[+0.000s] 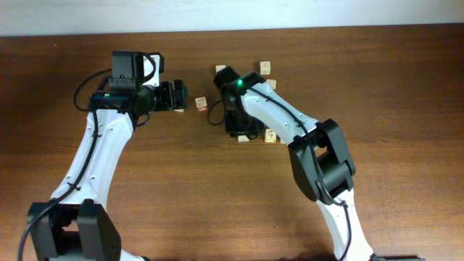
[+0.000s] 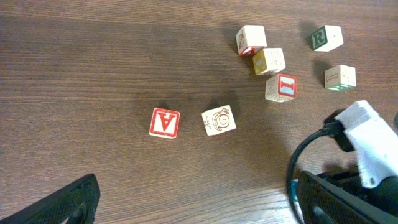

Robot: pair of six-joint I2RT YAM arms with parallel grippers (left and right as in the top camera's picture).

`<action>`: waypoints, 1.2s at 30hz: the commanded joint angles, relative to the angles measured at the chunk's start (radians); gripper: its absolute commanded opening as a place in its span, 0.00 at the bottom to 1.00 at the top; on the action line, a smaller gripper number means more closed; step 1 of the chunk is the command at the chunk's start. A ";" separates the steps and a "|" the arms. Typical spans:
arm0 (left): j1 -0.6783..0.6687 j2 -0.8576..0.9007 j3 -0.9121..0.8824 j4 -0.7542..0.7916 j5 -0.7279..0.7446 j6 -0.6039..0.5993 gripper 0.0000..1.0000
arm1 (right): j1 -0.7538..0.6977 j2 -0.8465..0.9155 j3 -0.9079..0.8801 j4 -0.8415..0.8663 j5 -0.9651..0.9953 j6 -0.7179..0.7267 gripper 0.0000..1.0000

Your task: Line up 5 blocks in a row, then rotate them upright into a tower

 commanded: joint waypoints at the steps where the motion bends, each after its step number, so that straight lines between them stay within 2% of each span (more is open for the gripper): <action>1: -0.003 0.006 0.019 0.001 0.000 -0.010 0.99 | -0.031 -0.002 -0.009 -0.037 0.024 -0.008 0.36; 8: -0.003 0.006 0.019 0.001 0.000 -0.010 0.99 | -0.053 -0.002 -0.009 -0.085 0.023 0.001 0.38; 14: -0.003 0.006 0.019 0.001 0.000 -0.010 0.99 | -0.064 -0.005 -0.008 -0.097 0.016 0.015 0.53; 16: -0.003 0.006 0.019 0.001 0.000 -0.010 0.99 | -0.069 -0.010 0.005 -0.100 0.015 0.015 0.54; 24: -0.003 0.006 0.019 0.001 0.000 -0.010 0.99 | -0.071 -0.025 0.241 -0.143 0.008 -0.090 0.54; 29: -0.003 0.006 0.019 0.001 0.000 -0.010 0.99 | -0.071 -0.016 0.273 0.070 0.034 -0.108 0.60; 31: -0.003 0.006 0.019 0.001 0.000 -0.010 0.99 | -0.071 -0.003 0.273 0.185 0.056 -0.100 0.67; 36: -0.003 0.006 0.019 0.001 0.000 -0.010 0.99 | -0.069 0.036 0.273 0.273 0.118 -0.093 0.73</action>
